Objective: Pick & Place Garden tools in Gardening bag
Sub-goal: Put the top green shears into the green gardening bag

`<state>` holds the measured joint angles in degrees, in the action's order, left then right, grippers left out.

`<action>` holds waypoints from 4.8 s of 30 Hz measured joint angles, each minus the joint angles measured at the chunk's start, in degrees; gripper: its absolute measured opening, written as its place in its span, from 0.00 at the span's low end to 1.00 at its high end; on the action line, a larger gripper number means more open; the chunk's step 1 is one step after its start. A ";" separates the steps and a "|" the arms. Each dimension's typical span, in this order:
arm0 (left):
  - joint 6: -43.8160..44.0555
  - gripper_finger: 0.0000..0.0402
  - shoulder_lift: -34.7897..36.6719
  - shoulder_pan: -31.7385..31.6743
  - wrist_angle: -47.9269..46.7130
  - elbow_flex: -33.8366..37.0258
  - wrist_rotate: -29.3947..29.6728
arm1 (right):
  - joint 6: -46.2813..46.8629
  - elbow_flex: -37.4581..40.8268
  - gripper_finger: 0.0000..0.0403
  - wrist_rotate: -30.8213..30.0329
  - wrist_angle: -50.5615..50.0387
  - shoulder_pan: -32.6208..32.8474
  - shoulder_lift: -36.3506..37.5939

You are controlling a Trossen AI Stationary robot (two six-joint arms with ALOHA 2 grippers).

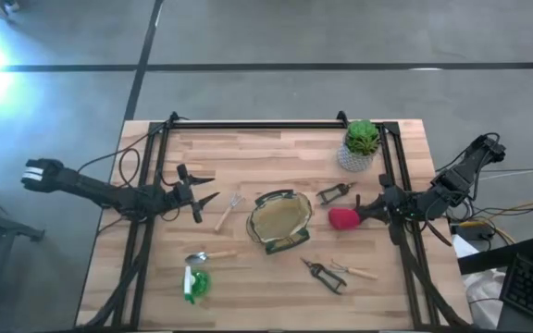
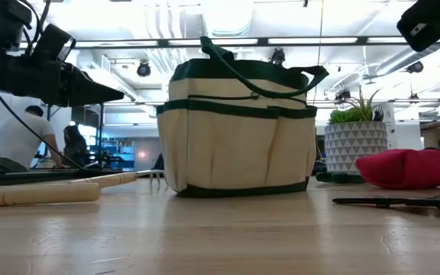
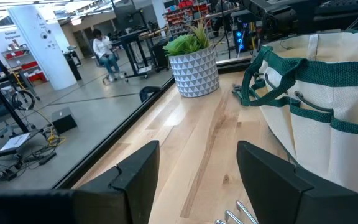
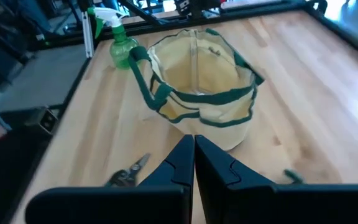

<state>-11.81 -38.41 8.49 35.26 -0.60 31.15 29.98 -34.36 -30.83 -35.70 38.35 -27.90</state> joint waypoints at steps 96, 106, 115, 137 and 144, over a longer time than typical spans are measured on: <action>0.01 0.54 0.00 -0.01 -0.70 0.00 -0.02 | -36.10 -13.18 0.38 -27.32 12.43 -19.79 -11.21; 0.02 0.54 0.02 -0.02 -0.68 -0.02 0.00 | -39.15 -14.48 0.52 -24.24 11.88 -28.45 -12.46; 0.02 0.54 0.00 0.00 -0.89 0.00 -0.02 | -41.47 -19.43 0.50 -12.03 6.52 -38.12 -16.93; 0.02 0.54 0.00 -0.01 -1.16 0.00 -0.02 | -37.70 -25.39 0.39 7.31 -19.63 -46.07 -28.87; 0.00 0.54 0.02 0.00 -1.16 -0.02 -0.02 | -38.46 -23.54 0.35 12.25 -18.71 -49.67 -29.49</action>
<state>-11.81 -38.39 8.49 34.11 -0.62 31.14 -8.48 -57.91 -18.59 -54.41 -11.32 -57.39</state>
